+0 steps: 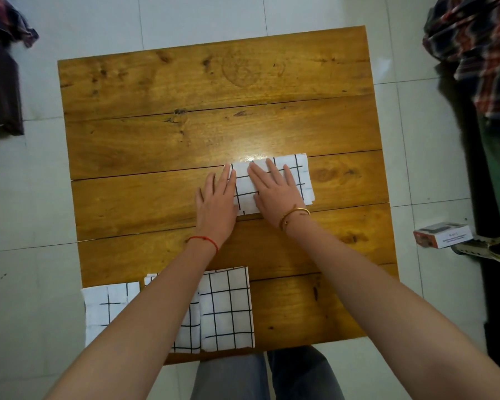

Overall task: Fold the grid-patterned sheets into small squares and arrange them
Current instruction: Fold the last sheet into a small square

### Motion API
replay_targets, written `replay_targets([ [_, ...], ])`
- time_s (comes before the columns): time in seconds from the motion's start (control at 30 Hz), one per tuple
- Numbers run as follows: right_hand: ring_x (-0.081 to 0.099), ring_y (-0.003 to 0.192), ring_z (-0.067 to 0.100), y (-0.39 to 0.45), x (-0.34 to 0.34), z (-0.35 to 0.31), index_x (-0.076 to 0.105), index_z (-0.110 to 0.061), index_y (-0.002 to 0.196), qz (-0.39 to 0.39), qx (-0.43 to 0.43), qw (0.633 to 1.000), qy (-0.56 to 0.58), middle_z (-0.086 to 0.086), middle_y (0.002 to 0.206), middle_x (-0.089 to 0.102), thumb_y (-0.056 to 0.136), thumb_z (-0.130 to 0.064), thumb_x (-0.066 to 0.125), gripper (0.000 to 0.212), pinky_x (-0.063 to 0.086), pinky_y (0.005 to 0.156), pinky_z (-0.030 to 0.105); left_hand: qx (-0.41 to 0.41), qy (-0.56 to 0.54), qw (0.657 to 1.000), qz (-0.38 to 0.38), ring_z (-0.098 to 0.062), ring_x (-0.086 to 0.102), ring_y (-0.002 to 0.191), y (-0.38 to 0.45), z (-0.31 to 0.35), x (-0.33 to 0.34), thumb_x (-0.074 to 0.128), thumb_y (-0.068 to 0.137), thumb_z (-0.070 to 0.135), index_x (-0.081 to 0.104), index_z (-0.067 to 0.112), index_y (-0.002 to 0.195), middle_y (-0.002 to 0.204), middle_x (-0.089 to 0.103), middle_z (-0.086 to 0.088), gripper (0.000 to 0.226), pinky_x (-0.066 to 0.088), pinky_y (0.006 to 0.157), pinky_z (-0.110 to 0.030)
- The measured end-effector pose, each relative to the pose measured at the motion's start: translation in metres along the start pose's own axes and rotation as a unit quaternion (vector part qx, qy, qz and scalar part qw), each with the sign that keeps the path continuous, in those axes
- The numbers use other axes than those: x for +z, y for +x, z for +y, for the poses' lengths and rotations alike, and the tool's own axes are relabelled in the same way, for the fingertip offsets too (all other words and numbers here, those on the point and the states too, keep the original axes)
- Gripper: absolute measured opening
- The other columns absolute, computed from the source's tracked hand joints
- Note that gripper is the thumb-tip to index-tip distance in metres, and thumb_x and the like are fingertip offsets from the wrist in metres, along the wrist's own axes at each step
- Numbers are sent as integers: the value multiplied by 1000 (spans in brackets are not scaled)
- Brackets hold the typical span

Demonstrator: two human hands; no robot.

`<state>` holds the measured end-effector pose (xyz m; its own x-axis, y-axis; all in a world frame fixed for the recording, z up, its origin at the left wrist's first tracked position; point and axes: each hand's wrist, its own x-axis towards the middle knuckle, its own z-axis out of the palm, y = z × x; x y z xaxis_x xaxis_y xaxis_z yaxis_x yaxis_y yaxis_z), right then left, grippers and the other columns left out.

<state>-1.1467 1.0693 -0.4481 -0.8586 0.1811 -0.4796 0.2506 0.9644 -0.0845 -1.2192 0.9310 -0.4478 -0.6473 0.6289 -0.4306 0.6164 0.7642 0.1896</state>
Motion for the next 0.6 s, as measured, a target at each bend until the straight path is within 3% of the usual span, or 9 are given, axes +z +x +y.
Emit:
replay_targets([
  [0.2,-2,147,25,-24,4,57,5,-21,152,19,111,993,32,-5,160,4,99,-38,21,58,1,117,53,2,-22,1000,-12,-26,1,148,1,-4,-1,54,95,22,6,23,154,161,-5,9,76,7,116,-53],
  [0.4,6,146,26,-28,-8,62,21,-15,150,61,159,982,82,2,157,22,98,-36,27,56,2,118,49,13,-6,1000,6,-27,9,147,0,-4,-3,57,91,22,16,20,153,161,7,3,74,12,116,-54],
  [0.53,28,140,26,-33,-10,29,36,-14,143,109,75,989,67,7,146,41,96,-30,34,50,20,116,46,55,-26,991,121,-25,42,130,-19,-2,-2,61,88,10,48,15,136,137,49,-5,50,31,111,-41],
  [0.6,39,133,27,-37,-3,8,44,-13,137,110,17,991,73,7,137,50,94,-25,41,45,30,112,44,60,-35,988,136,-24,49,121,-36,0,5,61,88,7,54,14,129,125,55,-6,43,33,109,-38],
])
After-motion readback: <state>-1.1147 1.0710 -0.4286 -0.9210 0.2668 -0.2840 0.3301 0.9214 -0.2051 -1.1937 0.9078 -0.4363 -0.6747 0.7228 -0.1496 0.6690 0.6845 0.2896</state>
